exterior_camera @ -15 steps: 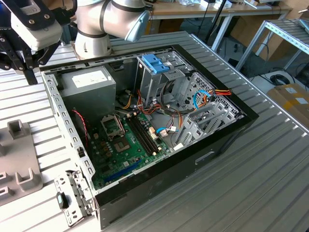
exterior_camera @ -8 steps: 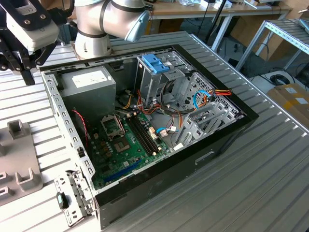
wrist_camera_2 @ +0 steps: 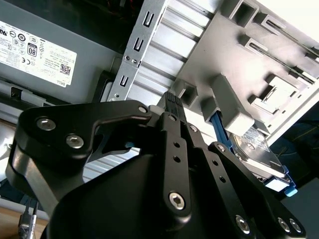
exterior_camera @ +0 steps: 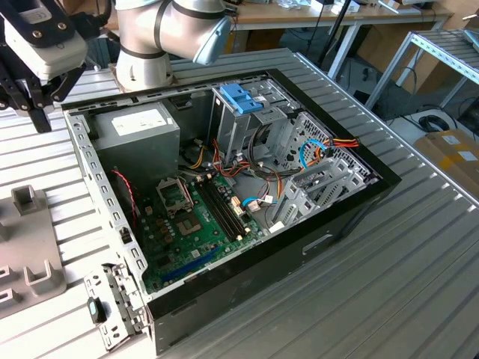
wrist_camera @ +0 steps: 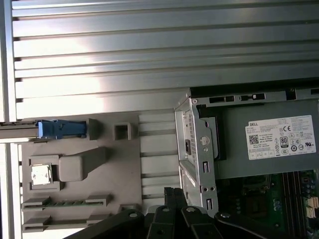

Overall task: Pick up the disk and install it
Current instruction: 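Reach for the disk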

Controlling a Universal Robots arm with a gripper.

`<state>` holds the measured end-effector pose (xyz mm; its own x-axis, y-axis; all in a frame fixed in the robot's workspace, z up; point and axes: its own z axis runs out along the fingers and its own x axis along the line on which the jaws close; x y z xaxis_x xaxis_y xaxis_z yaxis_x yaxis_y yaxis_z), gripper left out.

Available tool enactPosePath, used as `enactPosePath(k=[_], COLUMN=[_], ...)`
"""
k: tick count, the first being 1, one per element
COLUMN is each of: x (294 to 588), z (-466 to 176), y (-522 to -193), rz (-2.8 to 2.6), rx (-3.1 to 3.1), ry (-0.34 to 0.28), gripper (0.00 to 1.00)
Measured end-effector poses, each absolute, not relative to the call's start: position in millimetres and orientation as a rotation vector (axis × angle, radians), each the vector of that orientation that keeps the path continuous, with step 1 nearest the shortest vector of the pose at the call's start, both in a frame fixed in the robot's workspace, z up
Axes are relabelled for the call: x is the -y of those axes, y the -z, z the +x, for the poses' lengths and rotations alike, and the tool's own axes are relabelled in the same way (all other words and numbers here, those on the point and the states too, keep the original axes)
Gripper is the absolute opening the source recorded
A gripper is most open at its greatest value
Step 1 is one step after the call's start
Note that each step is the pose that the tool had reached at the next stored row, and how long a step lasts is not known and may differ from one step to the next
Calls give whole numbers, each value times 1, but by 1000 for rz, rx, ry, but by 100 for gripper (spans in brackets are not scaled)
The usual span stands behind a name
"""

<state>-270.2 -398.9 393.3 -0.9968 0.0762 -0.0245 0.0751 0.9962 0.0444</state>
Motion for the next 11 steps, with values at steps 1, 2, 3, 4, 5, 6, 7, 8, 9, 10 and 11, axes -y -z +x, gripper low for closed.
enactPosePath(k=[1,2,3,4,5,6,7,8,9,10,11], x=[399,399,399,399,399,399,399,399,399,399,399], z=[-271,-271,-271,-272,-272,-273,-273,-273,-274,-274,-275], y=[-393,-393,-393,-393,-393,-393,-393,-393,-393,-393,-393], rz=[118,118,118,118,118,118,118,118,118,118,118], rx=[-3112,-3112,-3112,-3112,-3112,-3112,-3112,-3112,-3112,-3112,-3112], ry=[-68,-68,-68,-68,-68,-68,-68,-68,-68,-68,-68], gripper=[10,10,10,10,10,10,10,10,10,10,10])
